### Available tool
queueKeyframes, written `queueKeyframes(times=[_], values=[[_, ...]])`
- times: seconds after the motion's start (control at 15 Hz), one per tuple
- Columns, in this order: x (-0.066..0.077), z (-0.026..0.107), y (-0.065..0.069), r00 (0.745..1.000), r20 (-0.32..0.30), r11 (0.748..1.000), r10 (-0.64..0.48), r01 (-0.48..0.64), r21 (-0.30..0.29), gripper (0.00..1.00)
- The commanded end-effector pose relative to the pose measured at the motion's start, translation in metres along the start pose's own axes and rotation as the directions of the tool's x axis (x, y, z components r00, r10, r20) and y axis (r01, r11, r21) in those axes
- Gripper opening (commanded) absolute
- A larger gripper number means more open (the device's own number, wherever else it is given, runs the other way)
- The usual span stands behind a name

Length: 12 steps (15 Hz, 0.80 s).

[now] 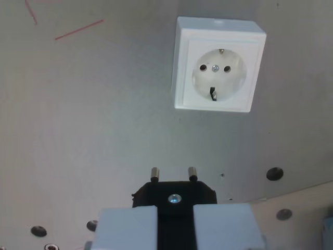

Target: Move above the white socket

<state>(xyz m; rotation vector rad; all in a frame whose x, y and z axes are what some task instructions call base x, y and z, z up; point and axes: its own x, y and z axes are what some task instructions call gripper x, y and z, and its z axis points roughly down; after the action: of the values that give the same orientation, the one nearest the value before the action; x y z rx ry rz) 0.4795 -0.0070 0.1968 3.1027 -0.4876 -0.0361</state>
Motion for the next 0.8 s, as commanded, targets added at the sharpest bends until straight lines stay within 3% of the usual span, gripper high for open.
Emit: queueKeyframes(times=[0.07,0.8], values=[[0.0,0.015,0.009,0.995,-0.093,0.999,0.036,-0.035,0.01,0.0],[0.005,0.052,0.027,0.993,-0.101,0.998,0.063,-0.06,0.032,0.0]])
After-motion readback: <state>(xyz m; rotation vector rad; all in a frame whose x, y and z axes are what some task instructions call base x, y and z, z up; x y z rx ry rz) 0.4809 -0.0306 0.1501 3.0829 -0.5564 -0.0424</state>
